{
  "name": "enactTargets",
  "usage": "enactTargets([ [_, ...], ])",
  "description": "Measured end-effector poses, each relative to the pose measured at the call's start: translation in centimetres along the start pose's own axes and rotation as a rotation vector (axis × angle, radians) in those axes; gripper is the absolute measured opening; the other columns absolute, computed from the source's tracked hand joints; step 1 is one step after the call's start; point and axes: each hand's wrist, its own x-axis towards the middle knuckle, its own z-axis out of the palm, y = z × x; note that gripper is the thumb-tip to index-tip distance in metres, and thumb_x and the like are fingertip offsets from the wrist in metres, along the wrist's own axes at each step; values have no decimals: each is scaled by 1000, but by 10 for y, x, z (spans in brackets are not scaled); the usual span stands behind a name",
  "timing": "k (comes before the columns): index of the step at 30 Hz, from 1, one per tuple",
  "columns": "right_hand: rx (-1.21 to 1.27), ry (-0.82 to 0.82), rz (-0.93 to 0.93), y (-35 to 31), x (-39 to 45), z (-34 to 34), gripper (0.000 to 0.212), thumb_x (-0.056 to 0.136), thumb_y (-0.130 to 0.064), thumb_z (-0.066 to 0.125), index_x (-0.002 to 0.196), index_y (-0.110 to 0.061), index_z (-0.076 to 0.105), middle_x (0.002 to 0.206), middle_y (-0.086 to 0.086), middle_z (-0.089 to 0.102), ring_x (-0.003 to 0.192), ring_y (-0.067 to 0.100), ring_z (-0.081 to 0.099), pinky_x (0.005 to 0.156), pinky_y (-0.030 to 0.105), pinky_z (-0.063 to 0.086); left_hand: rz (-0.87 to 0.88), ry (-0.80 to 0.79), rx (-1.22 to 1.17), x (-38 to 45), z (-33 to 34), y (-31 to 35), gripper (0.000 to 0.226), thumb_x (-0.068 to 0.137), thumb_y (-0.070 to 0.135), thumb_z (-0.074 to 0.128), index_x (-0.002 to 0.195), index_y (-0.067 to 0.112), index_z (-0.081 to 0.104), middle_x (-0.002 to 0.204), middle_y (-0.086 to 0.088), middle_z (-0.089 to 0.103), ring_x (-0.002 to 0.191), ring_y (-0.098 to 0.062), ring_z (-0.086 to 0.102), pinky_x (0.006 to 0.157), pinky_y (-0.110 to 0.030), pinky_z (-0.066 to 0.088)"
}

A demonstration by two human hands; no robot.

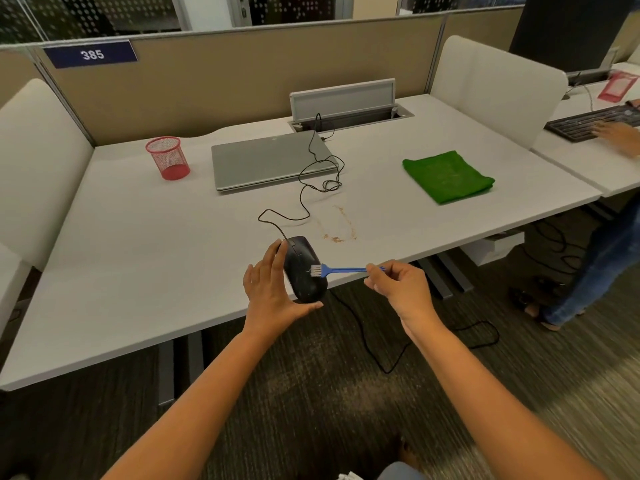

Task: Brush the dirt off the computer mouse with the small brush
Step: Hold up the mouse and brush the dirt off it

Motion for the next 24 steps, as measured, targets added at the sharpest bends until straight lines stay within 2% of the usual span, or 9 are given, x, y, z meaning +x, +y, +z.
enactTargets([
  [4,-48,-82,-6,3,-5,4,21,79,-22,70,58,-20,68,62,5,65,70,20,61,73,32,51,-5,-3,-6,0,1,0,118,53,62,72,138,46,-8,153,-4,12,138,-20,11,112,-53,4],
  [8,-40,-16,-29,1,-3,1,20,79,-26,70,61,-18,68,70,14,67,67,16,58,68,28,49,2,-10,6,0,1,0,117,53,64,70,138,45,-7,153,-3,12,138,-19,11,112,-52,3],
  [12,-142,-96,-108,1,-8,2,24,79,-19,71,57,-23,64,50,-14,59,51,-4,50,54,9,41,-13,-3,-15,1,2,-3,119,53,63,73,139,46,-7,152,2,9,135,-10,6,112,-51,2],
  [19,-229,-130,-246,-17,-3,10,18,80,-21,70,63,-26,63,53,-22,59,52,-6,49,53,5,36,13,-38,38,0,3,-5,124,52,57,81,141,41,-5,153,-3,13,138,-21,12,111,-56,7],
  [21,-278,-169,-274,-15,-5,11,21,79,-20,70,62,-28,62,53,-23,58,51,-6,49,51,5,35,0,-14,16,-2,2,-5,121,52,61,76,140,43,-6,152,0,11,137,-17,10,111,-55,7],
  [24,-323,-154,-279,-5,-9,3,32,78,-17,72,54,-32,57,47,-24,55,48,-6,48,49,4,34,-58,39,-31,-2,-1,-7,117,52,64,72,142,39,1,152,-3,16,137,-24,19,109,-58,14],
])
